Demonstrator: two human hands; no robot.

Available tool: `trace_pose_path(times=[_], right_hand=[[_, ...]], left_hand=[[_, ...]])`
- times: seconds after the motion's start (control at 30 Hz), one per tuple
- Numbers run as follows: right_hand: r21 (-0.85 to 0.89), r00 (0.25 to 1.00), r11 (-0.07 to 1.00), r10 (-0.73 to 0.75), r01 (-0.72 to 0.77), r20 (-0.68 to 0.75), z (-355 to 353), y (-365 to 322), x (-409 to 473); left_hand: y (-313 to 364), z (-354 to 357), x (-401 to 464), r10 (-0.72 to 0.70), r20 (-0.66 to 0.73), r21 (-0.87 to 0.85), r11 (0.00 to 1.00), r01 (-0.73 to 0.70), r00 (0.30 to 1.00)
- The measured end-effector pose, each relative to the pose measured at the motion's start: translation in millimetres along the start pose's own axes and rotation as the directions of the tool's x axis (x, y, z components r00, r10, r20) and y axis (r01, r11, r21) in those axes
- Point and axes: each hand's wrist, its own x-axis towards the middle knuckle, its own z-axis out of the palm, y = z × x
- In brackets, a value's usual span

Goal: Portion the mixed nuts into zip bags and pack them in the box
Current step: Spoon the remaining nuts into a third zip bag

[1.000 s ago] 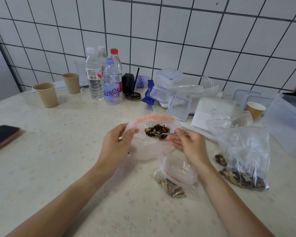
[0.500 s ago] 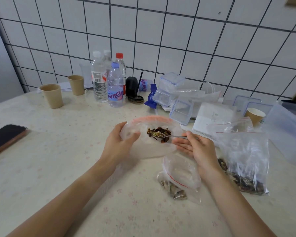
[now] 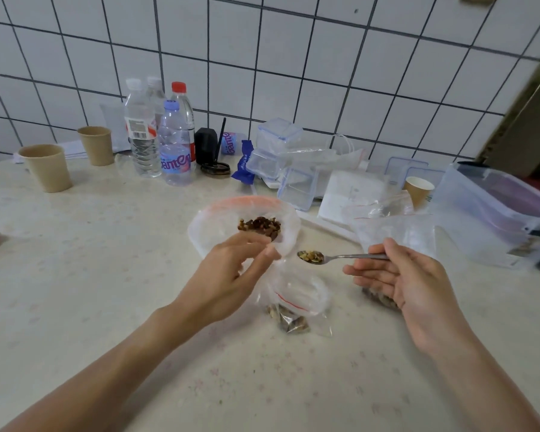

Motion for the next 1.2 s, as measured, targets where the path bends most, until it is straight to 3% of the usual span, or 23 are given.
trace_pose_path(times=[0.2,0.33,0.4,0.47,0.57,0.63,0.7,0.83,0.97,1.07,1.2], right_hand=[[-0.123,0.998,0.991,-0.043,0.048,0.044,-6,20,-23],[-0.316,0.973,0.923,-0.186,0.22,0.134,-3,29,-33],[-0.515,0.918,0.76,-0.31,0.396,0.247,-6,27,-41],[-0.661,0.803,0.464,-0.42,0.591,0.423,-9,21,-49],[-0.635,0.556,0.006,-0.489,0.773,0.672,-7,10,-56],[-0.581,0.456,-0.135,-0.489,0.802,0.743,-5,5,-59],[-0.592,0.473,-0.086,-0.514,0.802,0.716,-6,1,-59],[-0.62,0.726,0.402,-0.516,0.673,0.453,-11,5,-52],[-0.408,0.877,0.777,-0.435,0.479,0.202,-4,12,-36],[-0.243,0.937,0.905,-0.334,0.35,0.103,5,10,-23],[-0.101,0.983,0.978,-0.176,0.18,0.05,22,9,-4]], left_hand=[[2,4,-3,-0.143,0.11,0.007,0.99,0.143,0.984],[7,-1,-3,-0.127,0.201,0.004,0.992,0.129,0.971],[9,-4,-3,-0.113,0.203,0.003,0.993,0.115,0.973],[12,-5,-4,-0.09,0.19,0.001,0.996,0.091,0.978],[15,-9,-3,-0.062,0.163,0.026,0.998,0.059,0.985],[17,-12,-2,-0.049,0.156,0.029,0.999,0.045,0.987],[18,-14,-3,-0.03,0.147,0.035,0.999,0.025,0.989],[17,-15,-4,-0.017,0.137,0.056,0.998,0.009,0.99],[13,-15,-2,-0.036,0.093,0.059,0.998,0.03,0.995],[11,-19,2,-0.043,-0.027,0.06,0.997,0.044,0.999],[2,-26,8,-0.012,-0.237,0.072,0.997,0.03,0.971]])
